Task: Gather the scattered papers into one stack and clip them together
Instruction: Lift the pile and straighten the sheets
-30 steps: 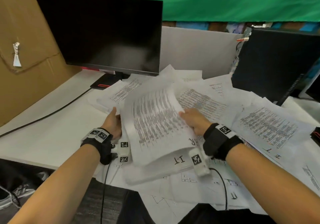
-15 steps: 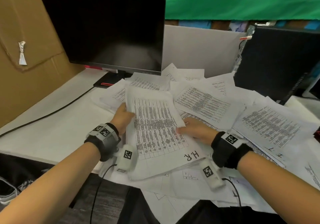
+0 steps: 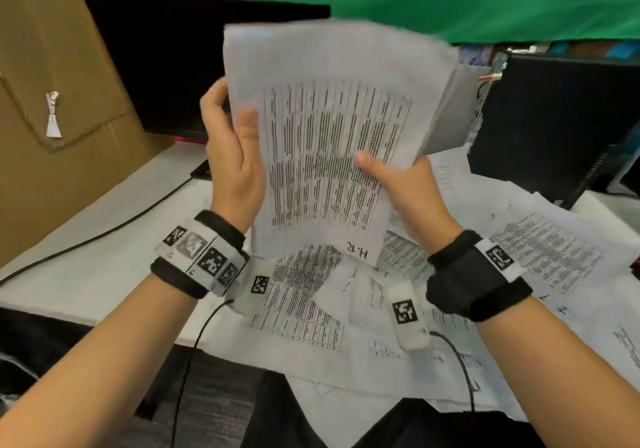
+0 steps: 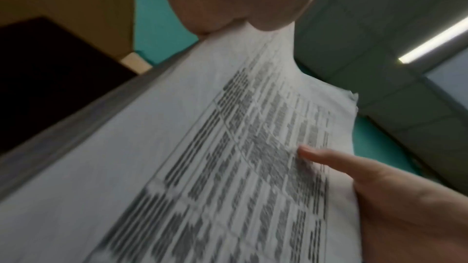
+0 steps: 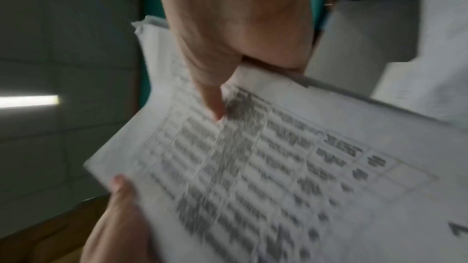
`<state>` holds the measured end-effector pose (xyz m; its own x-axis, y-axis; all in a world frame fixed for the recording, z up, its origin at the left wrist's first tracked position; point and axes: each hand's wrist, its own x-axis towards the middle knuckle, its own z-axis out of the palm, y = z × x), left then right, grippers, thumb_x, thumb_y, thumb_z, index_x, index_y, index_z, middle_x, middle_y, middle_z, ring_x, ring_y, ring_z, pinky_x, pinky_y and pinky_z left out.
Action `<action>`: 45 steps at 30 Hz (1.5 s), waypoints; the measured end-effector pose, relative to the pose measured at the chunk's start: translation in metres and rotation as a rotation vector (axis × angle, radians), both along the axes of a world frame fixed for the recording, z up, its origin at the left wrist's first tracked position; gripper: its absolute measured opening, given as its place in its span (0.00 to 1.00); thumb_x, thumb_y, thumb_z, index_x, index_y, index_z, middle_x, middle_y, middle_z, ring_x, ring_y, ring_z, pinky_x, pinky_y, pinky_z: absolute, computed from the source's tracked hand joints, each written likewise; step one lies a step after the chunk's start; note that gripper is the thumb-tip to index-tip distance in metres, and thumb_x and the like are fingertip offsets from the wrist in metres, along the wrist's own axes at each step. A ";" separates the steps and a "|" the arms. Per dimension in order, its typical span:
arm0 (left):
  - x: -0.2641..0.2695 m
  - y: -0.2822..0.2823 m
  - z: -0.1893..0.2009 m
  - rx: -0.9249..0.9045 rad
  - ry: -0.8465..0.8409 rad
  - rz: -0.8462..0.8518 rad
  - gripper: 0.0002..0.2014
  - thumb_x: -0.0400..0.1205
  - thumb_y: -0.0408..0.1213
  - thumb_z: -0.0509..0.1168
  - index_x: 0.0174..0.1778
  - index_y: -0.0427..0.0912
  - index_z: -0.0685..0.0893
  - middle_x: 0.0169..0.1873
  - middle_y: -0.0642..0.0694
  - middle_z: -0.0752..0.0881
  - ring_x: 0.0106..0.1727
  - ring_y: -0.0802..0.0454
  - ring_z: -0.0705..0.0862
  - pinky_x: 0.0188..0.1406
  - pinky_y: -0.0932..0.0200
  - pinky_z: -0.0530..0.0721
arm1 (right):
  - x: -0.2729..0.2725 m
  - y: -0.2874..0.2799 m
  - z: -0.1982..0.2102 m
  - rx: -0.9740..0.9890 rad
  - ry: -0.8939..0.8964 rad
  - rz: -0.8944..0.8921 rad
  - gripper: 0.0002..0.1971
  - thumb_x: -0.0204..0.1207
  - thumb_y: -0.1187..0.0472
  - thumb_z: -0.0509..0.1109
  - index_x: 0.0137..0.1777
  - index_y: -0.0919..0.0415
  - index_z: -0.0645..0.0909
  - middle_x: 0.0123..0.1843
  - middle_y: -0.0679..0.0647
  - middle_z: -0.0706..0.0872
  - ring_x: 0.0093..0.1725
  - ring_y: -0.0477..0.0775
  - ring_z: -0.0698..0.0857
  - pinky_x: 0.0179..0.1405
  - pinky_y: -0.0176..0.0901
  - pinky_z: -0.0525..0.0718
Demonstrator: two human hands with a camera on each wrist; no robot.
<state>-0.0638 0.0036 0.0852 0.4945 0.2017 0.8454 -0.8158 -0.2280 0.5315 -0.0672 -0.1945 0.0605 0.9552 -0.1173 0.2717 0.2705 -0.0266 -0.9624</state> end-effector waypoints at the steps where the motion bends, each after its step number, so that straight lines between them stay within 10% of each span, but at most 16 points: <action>1: 0.002 0.005 -0.014 -0.018 0.058 -0.036 0.24 0.86 0.43 0.55 0.66 0.23 0.65 0.55 0.65 0.77 0.56 0.79 0.77 0.53 0.80 0.74 | 0.002 -0.004 -0.013 -0.001 0.063 0.055 0.28 0.66 0.49 0.83 0.65 0.52 0.82 0.60 0.48 0.90 0.62 0.50 0.88 0.68 0.58 0.83; 4: 0.010 0.017 -0.054 -0.074 0.354 -0.161 0.31 0.80 0.49 0.65 0.70 0.29 0.68 0.58 0.59 0.80 0.57 0.74 0.81 0.55 0.74 0.80 | 0.001 -0.008 -0.039 0.041 0.202 0.169 0.34 0.62 0.48 0.83 0.70 0.53 0.80 0.64 0.50 0.89 0.66 0.53 0.86 0.74 0.65 0.77; 7: 0.016 0.007 -0.051 -0.071 0.536 -0.192 0.17 0.82 0.39 0.66 0.65 0.35 0.80 0.51 0.54 0.86 0.51 0.67 0.86 0.52 0.65 0.87 | 0.008 0.005 -0.029 0.107 0.148 0.141 0.41 0.57 0.45 0.87 0.71 0.55 0.79 0.65 0.52 0.88 0.66 0.55 0.86 0.72 0.66 0.79; 10: 0.020 0.005 -0.025 -0.119 0.430 -0.191 0.07 0.82 0.34 0.66 0.53 0.49 0.83 0.46 0.58 0.86 0.47 0.70 0.86 0.47 0.72 0.82 | 0.016 0.007 -0.010 0.141 0.028 0.098 0.36 0.62 0.47 0.85 0.71 0.56 0.80 0.66 0.53 0.88 0.69 0.56 0.85 0.74 0.65 0.77; 14: 0.031 0.038 -0.019 -0.027 0.554 -0.420 0.15 0.75 0.46 0.70 0.57 0.49 0.83 0.52 0.52 0.89 0.57 0.53 0.87 0.58 0.53 0.83 | 0.009 -0.013 -0.004 0.099 0.068 0.143 0.33 0.66 0.50 0.82 0.71 0.61 0.79 0.63 0.54 0.90 0.63 0.54 0.88 0.68 0.59 0.82; 17: 0.038 0.041 -0.007 -0.039 0.479 -0.391 0.11 0.72 0.44 0.66 0.48 0.47 0.83 0.42 0.54 0.87 0.46 0.56 0.87 0.46 0.59 0.83 | 0.015 -0.013 0.013 0.132 -0.026 0.055 0.40 0.63 0.47 0.84 0.72 0.63 0.75 0.65 0.58 0.88 0.62 0.54 0.89 0.64 0.52 0.84; 22: 0.044 0.033 0.002 -0.209 0.397 -0.259 0.16 0.69 0.27 0.55 0.24 0.53 0.77 0.23 0.61 0.75 0.28 0.61 0.71 0.30 0.66 0.70 | 0.029 0.003 0.034 0.251 -0.095 -0.063 0.17 0.61 0.69 0.64 0.52 0.60 0.77 0.46 0.54 0.82 0.46 0.52 0.82 0.45 0.45 0.82; 27: 0.049 0.041 -0.003 -0.193 0.517 -0.251 0.04 0.66 0.34 0.61 0.32 0.39 0.72 0.31 0.44 0.71 0.37 0.47 0.71 0.36 0.55 0.70 | 0.037 0.000 0.014 0.159 0.000 -0.007 0.27 0.64 0.71 0.62 0.67 0.62 0.75 0.56 0.55 0.84 0.53 0.52 0.84 0.52 0.48 0.84; 32: 0.048 0.040 0.010 -0.074 0.531 -0.413 0.04 0.78 0.36 0.65 0.45 0.45 0.84 0.43 0.51 0.88 0.50 0.50 0.86 0.52 0.51 0.84 | 0.036 0.007 -0.016 -0.255 0.162 0.062 0.34 0.66 0.37 0.79 0.71 0.50 0.78 0.67 0.49 0.86 0.66 0.51 0.85 0.71 0.56 0.80; 38: 0.032 0.042 0.020 -0.017 0.403 -0.378 0.11 0.74 0.33 0.70 0.48 0.53 0.84 0.44 0.56 0.89 0.52 0.52 0.87 0.57 0.52 0.84 | 0.040 0.023 -0.009 0.061 -0.017 -0.033 0.42 0.60 0.38 0.84 0.73 0.54 0.76 0.67 0.50 0.87 0.67 0.52 0.85 0.72 0.59 0.80; 43: 0.041 0.070 -0.017 0.153 0.891 -0.491 0.13 0.69 0.32 0.69 0.49 0.45 0.82 0.44 0.49 0.88 0.53 0.45 0.85 0.57 0.50 0.84 | 0.033 0.023 -0.064 -0.372 0.306 0.189 0.57 0.53 0.31 0.82 0.81 0.52 0.66 0.78 0.51 0.76 0.77 0.55 0.75 0.79 0.62 0.69; 45: 0.046 0.083 -0.025 0.129 0.959 -0.454 0.10 0.75 0.25 0.68 0.47 0.45 0.82 0.36 0.55 0.90 0.46 0.52 0.86 0.46 0.58 0.86 | 0.037 0.034 -0.067 -0.362 0.267 0.111 0.44 0.62 0.37 0.81 0.75 0.58 0.74 0.71 0.55 0.83 0.71 0.58 0.81 0.74 0.60 0.76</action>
